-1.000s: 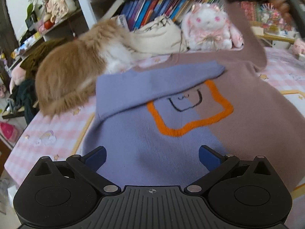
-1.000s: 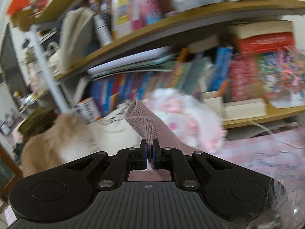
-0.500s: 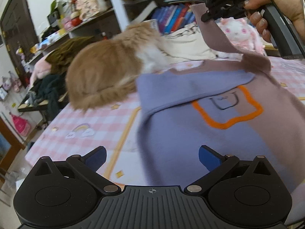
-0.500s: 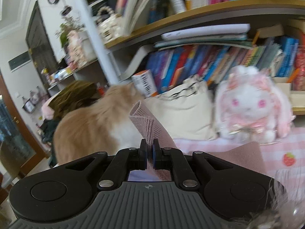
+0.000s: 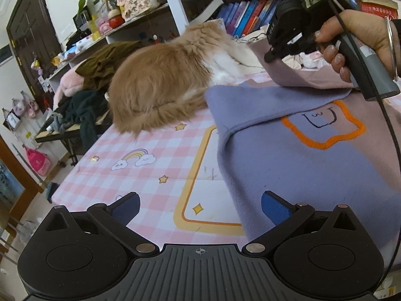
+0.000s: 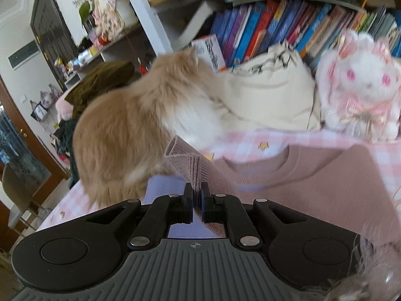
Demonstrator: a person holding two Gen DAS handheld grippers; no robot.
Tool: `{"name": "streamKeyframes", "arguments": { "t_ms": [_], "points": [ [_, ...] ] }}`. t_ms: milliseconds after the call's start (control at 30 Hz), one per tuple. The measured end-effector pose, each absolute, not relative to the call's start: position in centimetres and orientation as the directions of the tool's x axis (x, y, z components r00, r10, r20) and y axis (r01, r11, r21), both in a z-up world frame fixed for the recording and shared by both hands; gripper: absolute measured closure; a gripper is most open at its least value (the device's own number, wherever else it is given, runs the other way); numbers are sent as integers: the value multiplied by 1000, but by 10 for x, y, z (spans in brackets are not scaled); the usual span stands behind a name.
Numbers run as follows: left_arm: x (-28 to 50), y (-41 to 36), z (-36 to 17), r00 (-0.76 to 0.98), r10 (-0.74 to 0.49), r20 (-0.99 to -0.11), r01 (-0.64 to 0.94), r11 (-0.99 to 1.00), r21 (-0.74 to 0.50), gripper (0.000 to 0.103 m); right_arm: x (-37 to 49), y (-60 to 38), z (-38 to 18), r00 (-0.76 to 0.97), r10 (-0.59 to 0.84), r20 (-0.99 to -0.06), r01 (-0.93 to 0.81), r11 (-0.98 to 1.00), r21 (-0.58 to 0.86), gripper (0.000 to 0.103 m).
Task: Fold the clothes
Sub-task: 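Lift the mauve sleeve with the right gripper and lay it across the chest, then grasp the mauve hem edge with the right gripper while the left grasps the lavender hem edge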
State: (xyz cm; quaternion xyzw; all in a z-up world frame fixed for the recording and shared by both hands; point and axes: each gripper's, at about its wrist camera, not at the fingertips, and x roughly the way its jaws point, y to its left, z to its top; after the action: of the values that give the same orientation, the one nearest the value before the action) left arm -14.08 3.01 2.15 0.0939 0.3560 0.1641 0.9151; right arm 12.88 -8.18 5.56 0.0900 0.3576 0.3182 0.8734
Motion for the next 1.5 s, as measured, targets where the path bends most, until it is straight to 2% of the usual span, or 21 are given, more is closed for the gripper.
{"name": "streamKeyframes", "arguments": {
  "t_ms": [67, 133, 200, 400, 600, 833, 967, 1233, 1500],
  "points": [
    [-140, 30, 22, 694, 365, -621, -228, 929, 291, 0, 128, -80, 52, 515, 628, -584, -495, 773, 396, 90],
    [-139, 29, 22, 697, 360, -621, -221, 931, 292, 0, 125, -81, 53, 490, 653, -577, -513, 751, 415, 73],
    [-137, 28, 22, 700, 353, -620, -213, 933, 291, 0, 120, -87, 57, 480, 678, -557, -538, 729, 424, 68],
    [-125, 18, 21, 715, 322, -620, -184, 943, 278, 0, 106, -117, 63, 469, 698, -541, -549, 710, 441, 67],
    [-114, 7, 17, 716, 276, -642, -147, 957, 248, 0, 88, -162, 53, 464, 657, -594, -513, 746, 425, 67],
    [-108, -1, 8, 697, 241, -675, -132, 969, 210, 0, 53, -207, 37, 467, 583, -665, -506, 793, 339, 66],
    [-105, 1, 3, 683, 237, -691, -157, 971, 178, 0, 32, -228, 30, 481, 535, -694, -514, 814, 272, 62],
    [-100, 14, -4, 643, 257, -721, -240, 962, 129, 0, -2, -283, 12, 514, 404, -757, -461, 874, 153, 61],
    [-99, 34, -5, 628, 268, -731, -323, 944, 68, 1, -17, -316, 6, 544, 350, -763, -364, 917, 162, 62]
  ]
}}
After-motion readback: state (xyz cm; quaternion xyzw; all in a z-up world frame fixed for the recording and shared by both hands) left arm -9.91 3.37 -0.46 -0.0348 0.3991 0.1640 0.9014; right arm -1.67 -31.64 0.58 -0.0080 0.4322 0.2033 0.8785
